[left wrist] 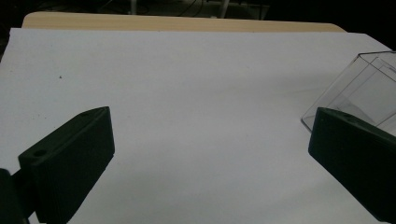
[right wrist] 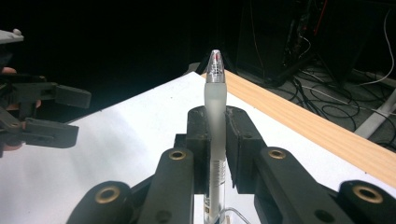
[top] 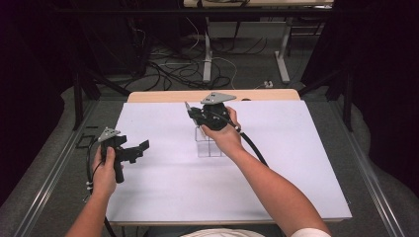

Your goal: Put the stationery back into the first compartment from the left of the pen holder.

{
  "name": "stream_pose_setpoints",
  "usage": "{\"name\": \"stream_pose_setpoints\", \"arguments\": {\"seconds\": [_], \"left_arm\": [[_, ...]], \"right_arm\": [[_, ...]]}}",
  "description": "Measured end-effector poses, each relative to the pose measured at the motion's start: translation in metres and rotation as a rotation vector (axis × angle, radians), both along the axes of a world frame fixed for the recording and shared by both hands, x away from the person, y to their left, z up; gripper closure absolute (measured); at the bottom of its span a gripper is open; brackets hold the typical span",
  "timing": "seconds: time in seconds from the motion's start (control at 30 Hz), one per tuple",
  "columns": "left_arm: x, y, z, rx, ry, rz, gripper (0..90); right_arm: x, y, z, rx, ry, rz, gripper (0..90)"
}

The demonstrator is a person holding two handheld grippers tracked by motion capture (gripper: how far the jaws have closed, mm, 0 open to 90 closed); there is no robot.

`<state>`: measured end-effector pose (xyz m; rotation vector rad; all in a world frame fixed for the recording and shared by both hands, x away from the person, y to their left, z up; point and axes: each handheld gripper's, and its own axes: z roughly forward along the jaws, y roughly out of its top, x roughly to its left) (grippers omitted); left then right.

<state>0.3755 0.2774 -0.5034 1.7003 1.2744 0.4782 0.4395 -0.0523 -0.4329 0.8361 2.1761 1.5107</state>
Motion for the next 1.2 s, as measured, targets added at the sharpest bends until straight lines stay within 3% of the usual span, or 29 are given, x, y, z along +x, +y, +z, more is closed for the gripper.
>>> {"name": "stream_pose_setpoints", "arguments": {"seconds": [0.5,0.8,1.2], "left_arm": [[0.000,0.000,0.000,0.000,0.000,0.001,0.2],[0.000,0.000,0.000,0.001,0.000,0.000,0.2],[0.000,0.000,0.000,0.005,0.003,-0.002,0.2]], "right_arm": [[0.000,-0.001,-0.017,-0.017,0.027,0.002,80.8],[-0.002,-0.006,-0.028,0.000,0.042,-0.001,80.7],[-0.003,-0.011,-0.031,0.014,0.055,0.000,78.6]]}}
